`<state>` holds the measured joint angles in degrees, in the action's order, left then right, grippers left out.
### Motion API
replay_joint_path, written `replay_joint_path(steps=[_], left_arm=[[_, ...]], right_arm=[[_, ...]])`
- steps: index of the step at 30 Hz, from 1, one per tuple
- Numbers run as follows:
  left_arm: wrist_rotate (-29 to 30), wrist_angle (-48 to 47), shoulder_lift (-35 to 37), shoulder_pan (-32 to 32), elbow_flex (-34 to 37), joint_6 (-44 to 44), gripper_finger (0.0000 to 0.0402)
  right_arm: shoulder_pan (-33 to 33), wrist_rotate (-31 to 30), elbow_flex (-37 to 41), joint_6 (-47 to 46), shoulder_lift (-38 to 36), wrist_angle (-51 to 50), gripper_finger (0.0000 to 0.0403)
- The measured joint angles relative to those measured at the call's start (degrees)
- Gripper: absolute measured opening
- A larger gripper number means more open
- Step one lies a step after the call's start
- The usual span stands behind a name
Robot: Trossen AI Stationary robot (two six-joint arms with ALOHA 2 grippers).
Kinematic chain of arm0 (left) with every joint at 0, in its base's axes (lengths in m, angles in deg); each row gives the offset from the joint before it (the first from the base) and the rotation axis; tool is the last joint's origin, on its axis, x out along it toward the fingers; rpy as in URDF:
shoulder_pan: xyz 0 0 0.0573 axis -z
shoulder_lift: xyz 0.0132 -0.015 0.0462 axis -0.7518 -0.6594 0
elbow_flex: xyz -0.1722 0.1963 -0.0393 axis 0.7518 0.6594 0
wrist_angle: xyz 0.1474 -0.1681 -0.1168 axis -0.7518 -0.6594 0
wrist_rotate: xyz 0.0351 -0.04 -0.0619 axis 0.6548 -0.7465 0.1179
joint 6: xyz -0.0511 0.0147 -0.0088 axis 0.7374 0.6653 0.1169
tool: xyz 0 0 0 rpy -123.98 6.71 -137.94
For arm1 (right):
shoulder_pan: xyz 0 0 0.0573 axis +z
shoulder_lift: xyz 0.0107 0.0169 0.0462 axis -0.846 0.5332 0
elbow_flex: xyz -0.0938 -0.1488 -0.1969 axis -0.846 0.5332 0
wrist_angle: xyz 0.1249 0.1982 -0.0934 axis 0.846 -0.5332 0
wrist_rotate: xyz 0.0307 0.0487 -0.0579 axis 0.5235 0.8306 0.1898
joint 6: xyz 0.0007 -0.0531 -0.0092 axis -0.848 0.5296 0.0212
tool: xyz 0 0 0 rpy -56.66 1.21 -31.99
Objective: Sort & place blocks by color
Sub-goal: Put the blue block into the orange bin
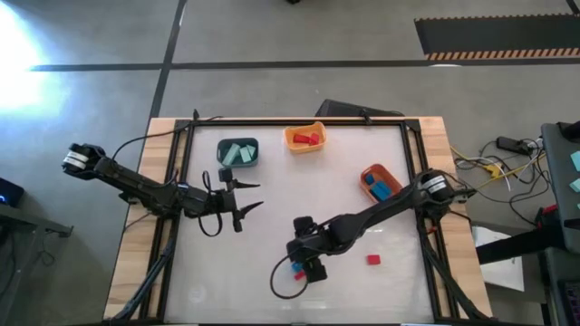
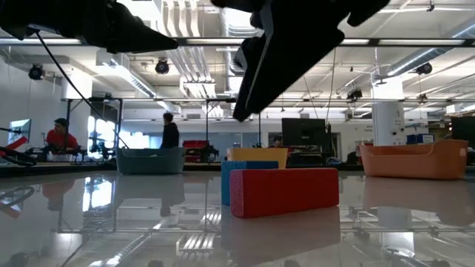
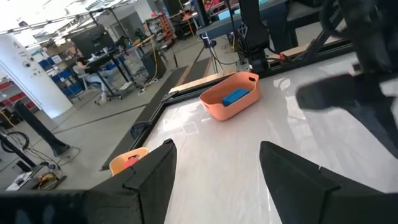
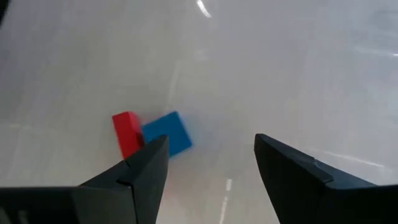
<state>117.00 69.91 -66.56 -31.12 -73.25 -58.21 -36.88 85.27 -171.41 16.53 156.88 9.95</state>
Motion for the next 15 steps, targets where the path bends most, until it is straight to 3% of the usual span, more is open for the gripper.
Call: replay_joint_path(steps=[6,15], left_arm=[[0.0,0.0,0.0,0.0,0.0,-1.47,0.0215],[0.0,0.02,0.0,-0.02,0.0,-2.47,0.0215]], right_arm=[[-0.02,5.01,0.0,0.54,3.87,3.21,0.0224],[-0.55,7.16,-0.07,1.46,6.31,6.71,0.0224]])
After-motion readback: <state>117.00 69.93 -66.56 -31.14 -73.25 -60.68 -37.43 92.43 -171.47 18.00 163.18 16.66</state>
